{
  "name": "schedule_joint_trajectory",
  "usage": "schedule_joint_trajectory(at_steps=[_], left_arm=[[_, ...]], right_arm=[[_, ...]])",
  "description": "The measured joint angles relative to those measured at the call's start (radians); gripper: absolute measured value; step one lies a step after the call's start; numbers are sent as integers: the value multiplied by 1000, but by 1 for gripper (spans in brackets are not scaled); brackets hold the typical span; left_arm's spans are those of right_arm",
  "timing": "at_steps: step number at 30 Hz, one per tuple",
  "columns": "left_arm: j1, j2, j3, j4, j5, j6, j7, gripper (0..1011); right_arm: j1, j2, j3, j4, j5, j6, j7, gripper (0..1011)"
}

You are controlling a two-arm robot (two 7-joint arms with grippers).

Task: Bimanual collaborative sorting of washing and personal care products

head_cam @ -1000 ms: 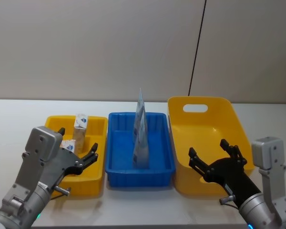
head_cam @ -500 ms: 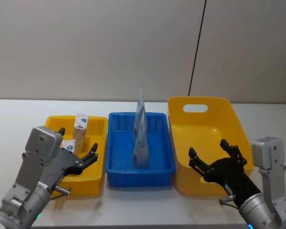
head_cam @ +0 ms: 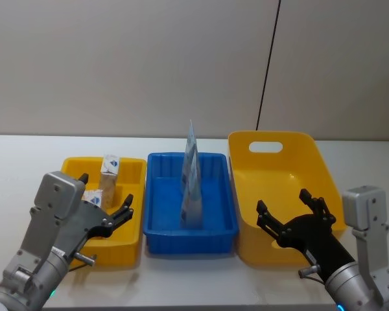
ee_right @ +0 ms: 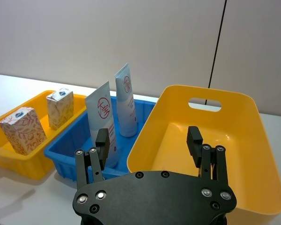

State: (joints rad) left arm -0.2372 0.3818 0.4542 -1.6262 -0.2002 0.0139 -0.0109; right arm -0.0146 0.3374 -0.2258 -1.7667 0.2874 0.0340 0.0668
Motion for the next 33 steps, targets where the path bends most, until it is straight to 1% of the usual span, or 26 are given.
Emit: schedule_joint_trajectory(at_steps=[8, 12, 13, 14, 17, 18, 22, 28, 33], left_arm=[[-4, -13, 0, 6, 0, 10, 1, 1001], [-12, -28, 0, 11, -7, 39, 1, 1001], [-15, -35, 0, 14, -12, 54, 1, 1001], [-15, -35, 0, 14, -12, 54, 1, 1001], [-24, -50, -2, 20, -23, 91, 1, 1001], [-24, -50, -2, 20, -23, 91, 1, 1002], [-30, -70, -6, 27, -37, 132, 5, 1001], [-29, -89, -17, 31, -51, 169, 15, 1001], [-15, -103, -31, 27, -64, 200, 27, 1001]], right_arm=[[0, 0, 0, 0, 0, 0, 0, 1000], [0, 0, 0, 0, 0, 0, 0, 1000], [0, 0, 0, 0, 0, 0, 0, 1000], [0, 0, 0, 0, 0, 0, 0, 1000], [0, 0, 0, 0, 0, 0, 0, 1000], [0, 0, 0, 0, 0, 0, 0, 1000], [0, 0, 0, 0, 0, 0, 0, 1000], [0, 0, 0, 0, 0, 0, 0, 1000], [0, 0, 0, 0, 0, 0, 0, 1000]])
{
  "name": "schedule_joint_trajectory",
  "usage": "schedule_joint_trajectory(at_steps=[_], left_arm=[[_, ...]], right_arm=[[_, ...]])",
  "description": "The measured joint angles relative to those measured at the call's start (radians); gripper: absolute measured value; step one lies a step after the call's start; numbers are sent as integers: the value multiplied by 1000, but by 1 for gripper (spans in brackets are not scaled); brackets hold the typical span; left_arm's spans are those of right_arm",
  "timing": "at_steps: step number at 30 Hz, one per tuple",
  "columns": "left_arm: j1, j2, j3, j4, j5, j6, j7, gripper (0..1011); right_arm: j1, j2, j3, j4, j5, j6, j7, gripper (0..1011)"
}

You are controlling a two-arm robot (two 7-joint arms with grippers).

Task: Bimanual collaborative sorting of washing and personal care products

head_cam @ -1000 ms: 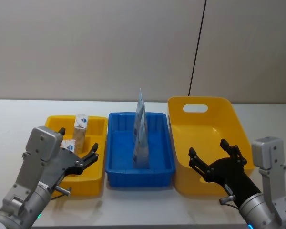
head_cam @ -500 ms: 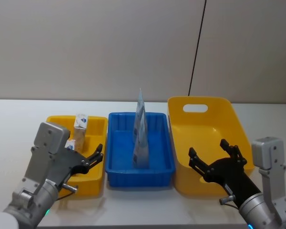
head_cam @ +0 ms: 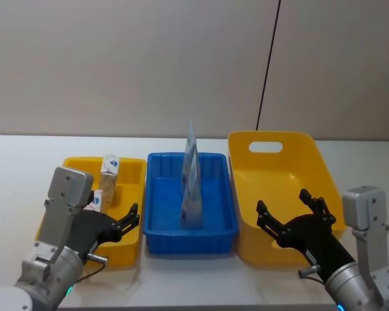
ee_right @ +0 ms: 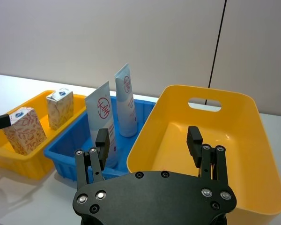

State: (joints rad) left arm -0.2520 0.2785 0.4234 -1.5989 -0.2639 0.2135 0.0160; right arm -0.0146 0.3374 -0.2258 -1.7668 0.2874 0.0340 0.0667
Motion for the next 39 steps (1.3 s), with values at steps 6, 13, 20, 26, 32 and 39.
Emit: schedule_joint_trajectory(at_steps=[6, 13, 20, 26, 32, 39], left_arm=[[19, -8, -15, -8, -11, 24, 10, 1001], [28, -13, -28, -6, -19, 36, 9, 1001], [22, -20, -39, 21, -27, 37, -9, 1001], [10, -25, -50, 53, -34, 33, -25, 1001], [-1, -27, -62, 77, -39, 27, -37, 1001], [-11, -28, -80, 103, -44, 19, -49, 1001]], right_arm=[[0, 0, 0, 0, 0, 0, 0, 1000], [0, 0, 0, 0, 0, 0, 0, 1000], [0, 0, 0, 0, 0, 0, 0, 1000], [0, 0, 0, 0, 0, 0, 0, 1000], [0, 0, 0, 0, 0, 0, 0, 1000], [0, 0, 0, 0, 0, 0, 0, 1000]])
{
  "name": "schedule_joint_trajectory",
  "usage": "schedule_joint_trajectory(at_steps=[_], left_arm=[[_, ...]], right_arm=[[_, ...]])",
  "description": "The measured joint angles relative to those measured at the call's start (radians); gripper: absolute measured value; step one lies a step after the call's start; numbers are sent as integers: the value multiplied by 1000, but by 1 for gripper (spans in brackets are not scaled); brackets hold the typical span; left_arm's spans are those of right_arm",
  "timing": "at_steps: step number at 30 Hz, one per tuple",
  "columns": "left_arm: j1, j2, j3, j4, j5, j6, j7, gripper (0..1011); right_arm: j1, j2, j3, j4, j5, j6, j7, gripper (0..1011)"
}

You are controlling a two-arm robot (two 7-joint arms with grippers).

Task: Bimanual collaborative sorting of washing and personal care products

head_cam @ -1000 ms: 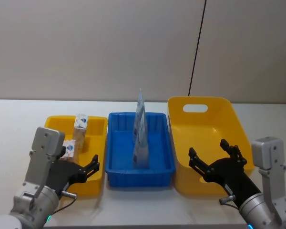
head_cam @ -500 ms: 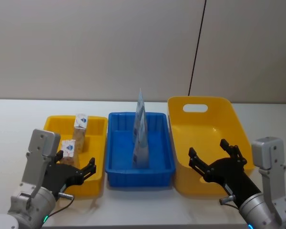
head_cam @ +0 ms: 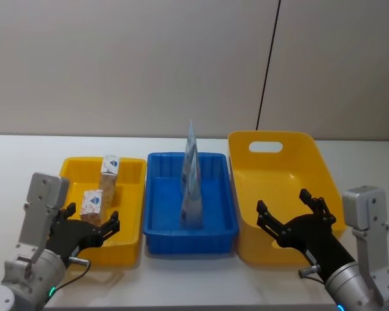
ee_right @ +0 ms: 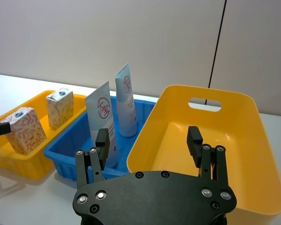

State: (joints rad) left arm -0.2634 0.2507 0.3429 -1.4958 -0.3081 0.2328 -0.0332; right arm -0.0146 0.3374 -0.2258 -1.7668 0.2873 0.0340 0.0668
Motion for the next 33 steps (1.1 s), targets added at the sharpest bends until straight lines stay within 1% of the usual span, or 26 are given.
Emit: schedule_joint_trajectory(at_steps=[13, 22, 33], left_arm=[[-28, -8, -26, 60, -12, -13, -29, 1001], [-61, -25, -40, 136, -29, -36, -67, 1001], [-91, -39, -51, 202, -36, -55, -100, 1001]], right_arm=[[0, 0, 0, 0, 0, 0, 0, 1000], [0, 0, 0, 0, 0, 0, 0, 1000], [0, 0, 0, 0, 0, 0, 0, 1000]])
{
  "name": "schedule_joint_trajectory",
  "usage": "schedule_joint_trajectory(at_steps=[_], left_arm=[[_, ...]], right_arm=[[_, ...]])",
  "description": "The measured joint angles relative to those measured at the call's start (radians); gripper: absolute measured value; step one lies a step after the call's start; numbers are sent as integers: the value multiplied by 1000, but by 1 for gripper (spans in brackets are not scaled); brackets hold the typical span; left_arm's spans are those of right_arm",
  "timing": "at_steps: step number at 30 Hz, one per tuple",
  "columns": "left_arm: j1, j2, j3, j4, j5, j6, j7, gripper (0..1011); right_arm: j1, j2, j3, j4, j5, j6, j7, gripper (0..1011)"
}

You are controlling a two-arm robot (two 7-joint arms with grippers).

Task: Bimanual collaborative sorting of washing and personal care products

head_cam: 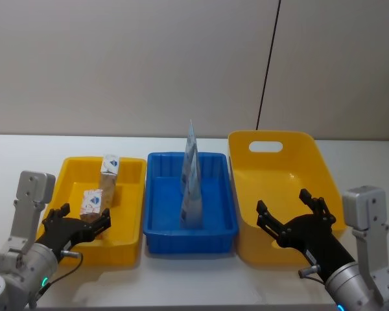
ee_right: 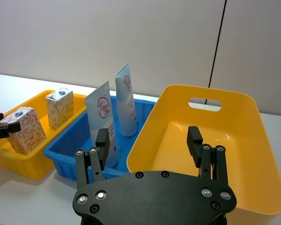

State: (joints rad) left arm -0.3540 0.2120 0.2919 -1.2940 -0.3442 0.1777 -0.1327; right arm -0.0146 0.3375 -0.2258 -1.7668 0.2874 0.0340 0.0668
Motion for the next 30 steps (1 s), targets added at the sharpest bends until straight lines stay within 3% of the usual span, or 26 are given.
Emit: schedule_joint_trajectory(at_steps=[10, 13, 24, 27, 30], left_arm=[[-27, -11, -6, 57, -1, -16, -27, 997], [-36, -15, -6, 74, -1, -19, -36, 944], [-67, -27, -5, 129, 3, -32, -68, 645], [-72, -29, -5, 138, 6, -34, -73, 501], [-74, -31, -5, 142, 8, -36, -77, 443]], right_arm=[[0, 0, 0, 0, 0, 0, 0, 1000], [0, 0, 0, 0, 0, 0, 0, 1000], [0, 0, 0, 0, 0, 0, 0, 1000], [0, 0, 0, 0, 0, 0, 0, 1000], [0, 0, 0, 0, 0, 0, 0, 1000]])
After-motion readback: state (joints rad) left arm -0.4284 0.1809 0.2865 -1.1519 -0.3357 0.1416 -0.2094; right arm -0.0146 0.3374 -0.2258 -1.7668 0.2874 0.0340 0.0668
